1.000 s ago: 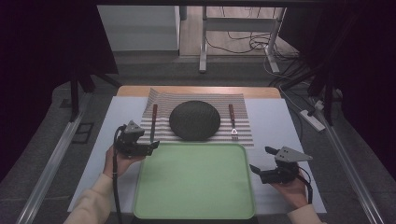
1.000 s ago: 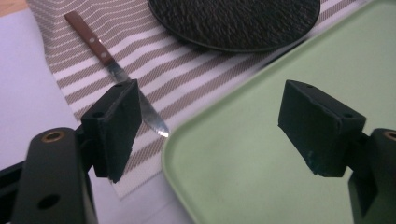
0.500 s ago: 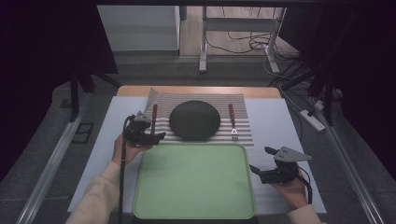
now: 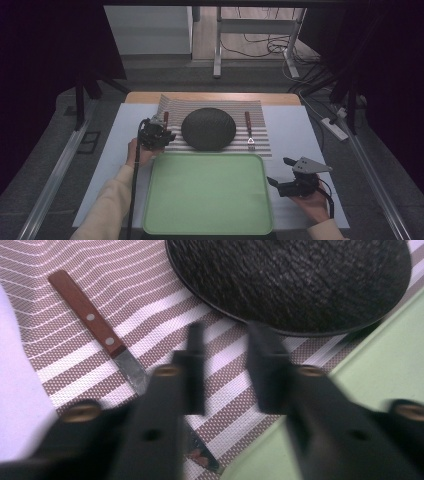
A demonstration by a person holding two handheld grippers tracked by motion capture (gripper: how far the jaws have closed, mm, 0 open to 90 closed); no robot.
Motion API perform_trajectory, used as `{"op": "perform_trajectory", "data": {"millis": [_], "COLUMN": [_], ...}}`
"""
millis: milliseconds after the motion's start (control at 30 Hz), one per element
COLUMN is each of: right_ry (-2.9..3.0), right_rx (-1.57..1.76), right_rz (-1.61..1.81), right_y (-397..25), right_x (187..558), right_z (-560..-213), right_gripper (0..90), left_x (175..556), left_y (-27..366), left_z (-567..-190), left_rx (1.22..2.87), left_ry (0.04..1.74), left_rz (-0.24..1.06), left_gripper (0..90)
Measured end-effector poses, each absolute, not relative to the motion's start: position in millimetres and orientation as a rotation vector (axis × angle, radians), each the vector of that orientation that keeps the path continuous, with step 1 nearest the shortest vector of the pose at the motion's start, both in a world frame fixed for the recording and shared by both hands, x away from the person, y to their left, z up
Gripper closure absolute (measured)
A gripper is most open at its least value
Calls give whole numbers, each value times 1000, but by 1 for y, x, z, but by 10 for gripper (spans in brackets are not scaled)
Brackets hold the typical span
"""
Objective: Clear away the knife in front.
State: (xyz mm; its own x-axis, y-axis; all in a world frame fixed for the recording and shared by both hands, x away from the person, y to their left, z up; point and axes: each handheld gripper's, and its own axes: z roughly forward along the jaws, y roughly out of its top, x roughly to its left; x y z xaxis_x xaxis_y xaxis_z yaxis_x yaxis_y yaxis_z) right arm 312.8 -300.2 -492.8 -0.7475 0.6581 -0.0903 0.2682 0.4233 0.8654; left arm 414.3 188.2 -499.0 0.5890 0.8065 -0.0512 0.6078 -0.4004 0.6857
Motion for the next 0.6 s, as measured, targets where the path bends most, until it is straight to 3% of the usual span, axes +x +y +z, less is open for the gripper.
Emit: {"op": "perform_trajectory", "data": {"millis": [67,600], "right_ry": [2265,2265], "right_rx": [787,792], "right_rz": [1263,1259], "right_y": [-300,-303], "right_x": [313,312], "right_z": [-493,-494], "right_gripper": [75,75], "left_x": [417,417], "left_y": [188,201], "left_z": [-503,-525], "left_rx": [2160,2220], "left_ry": [1113,1175], "left_rz": [356,270], "left_gripper": [886,887]}}
